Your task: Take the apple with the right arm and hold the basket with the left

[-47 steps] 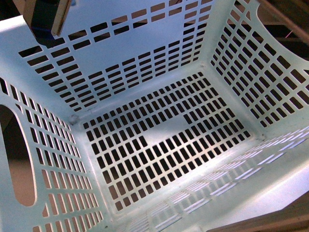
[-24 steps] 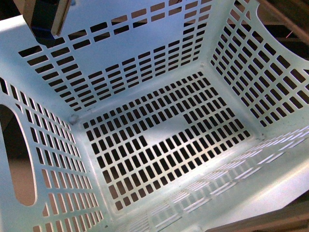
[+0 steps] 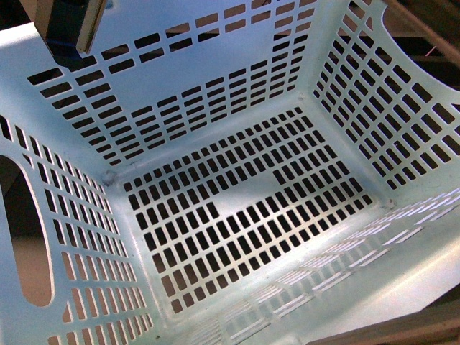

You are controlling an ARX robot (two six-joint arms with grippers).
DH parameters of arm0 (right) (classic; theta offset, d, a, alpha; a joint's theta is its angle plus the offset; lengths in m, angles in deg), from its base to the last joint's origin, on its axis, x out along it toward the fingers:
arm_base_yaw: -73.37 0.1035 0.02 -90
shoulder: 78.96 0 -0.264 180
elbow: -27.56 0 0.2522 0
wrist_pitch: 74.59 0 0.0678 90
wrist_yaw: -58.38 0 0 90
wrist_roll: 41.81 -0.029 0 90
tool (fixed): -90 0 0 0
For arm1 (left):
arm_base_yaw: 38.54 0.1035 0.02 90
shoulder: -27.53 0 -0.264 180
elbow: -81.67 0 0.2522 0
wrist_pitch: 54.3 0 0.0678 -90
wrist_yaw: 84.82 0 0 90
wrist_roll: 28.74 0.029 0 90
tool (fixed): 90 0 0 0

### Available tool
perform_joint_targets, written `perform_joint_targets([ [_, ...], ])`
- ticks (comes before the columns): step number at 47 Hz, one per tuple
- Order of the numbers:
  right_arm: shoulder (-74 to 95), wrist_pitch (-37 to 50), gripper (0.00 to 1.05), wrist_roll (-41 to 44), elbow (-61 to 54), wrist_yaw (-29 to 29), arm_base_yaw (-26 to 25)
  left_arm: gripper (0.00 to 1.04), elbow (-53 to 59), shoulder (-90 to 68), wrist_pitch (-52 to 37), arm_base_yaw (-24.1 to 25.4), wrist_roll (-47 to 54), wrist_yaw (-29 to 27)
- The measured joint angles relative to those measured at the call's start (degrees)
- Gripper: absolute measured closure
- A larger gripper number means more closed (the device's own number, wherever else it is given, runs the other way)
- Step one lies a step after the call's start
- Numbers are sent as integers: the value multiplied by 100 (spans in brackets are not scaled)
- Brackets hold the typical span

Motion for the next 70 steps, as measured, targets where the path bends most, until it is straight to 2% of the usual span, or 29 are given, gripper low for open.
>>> perform_joint_targets([
  [3,-2,35,25,-26,-44,7,-4,97,0,0,0,0,0,0],
  [8,-87,199,30,-55,-247,-31,-20,97,0,0,0,0,0,0],
  [16,-1182,588,31,-35,-1093,-160,-149,97,0,0,0,0,0,-2],
  [21,-1967,494,31,90,-1458,-275,-188,97,0,0,0,0,0,-2],
  [24,-2557,310,31,162,-1679,-382,-210,97,0,0,0,0,0,0],
  [28,-4138,-474,31,216,-1998,-623,-212,97,0,0,0,0,0,-2],
  [34,-5506,-1167,32,129,-1941,-625,-57,97,0,0,0,0,2,-4],
  [40,-6959,-1775,32,-166,-1580,-382,636,97,0,0,0,0,0,0],
  [45,-7379,-1823,32,-365,-1261,-284,1346,97,0,0,0,0,2,0],
  [58,-7187,-1779,32,-901,-1064,50,3209,97,0,0,0,0,0,-2],
  [70,-6732,-1698,32,-1172,-1169,9,4179,97,0,0,0,0,0,-2],
])
